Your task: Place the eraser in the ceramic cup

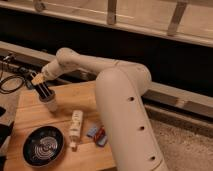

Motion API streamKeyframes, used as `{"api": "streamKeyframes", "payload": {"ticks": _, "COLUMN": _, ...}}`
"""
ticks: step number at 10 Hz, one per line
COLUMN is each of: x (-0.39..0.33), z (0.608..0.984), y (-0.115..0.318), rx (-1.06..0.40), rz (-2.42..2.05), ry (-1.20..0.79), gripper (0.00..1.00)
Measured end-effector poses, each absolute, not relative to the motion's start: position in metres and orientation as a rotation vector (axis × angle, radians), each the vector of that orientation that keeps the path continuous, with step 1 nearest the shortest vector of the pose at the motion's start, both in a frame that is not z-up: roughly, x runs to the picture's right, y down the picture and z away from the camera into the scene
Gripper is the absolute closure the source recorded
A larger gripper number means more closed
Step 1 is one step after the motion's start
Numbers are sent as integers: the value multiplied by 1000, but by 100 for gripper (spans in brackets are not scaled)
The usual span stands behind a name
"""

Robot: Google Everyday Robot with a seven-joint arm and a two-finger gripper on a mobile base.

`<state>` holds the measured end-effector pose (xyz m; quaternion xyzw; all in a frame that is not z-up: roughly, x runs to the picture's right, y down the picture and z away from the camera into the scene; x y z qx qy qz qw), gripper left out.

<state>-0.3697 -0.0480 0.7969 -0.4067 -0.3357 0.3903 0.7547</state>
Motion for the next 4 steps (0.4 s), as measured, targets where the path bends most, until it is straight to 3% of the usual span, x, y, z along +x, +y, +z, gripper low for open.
{"api": "streamKeyframes", "payload": {"ticks": 4, "x": -361, "z": 811, "y": -38, "rx": -885, "rz": 899, "ry": -757, "gripper": 21}}
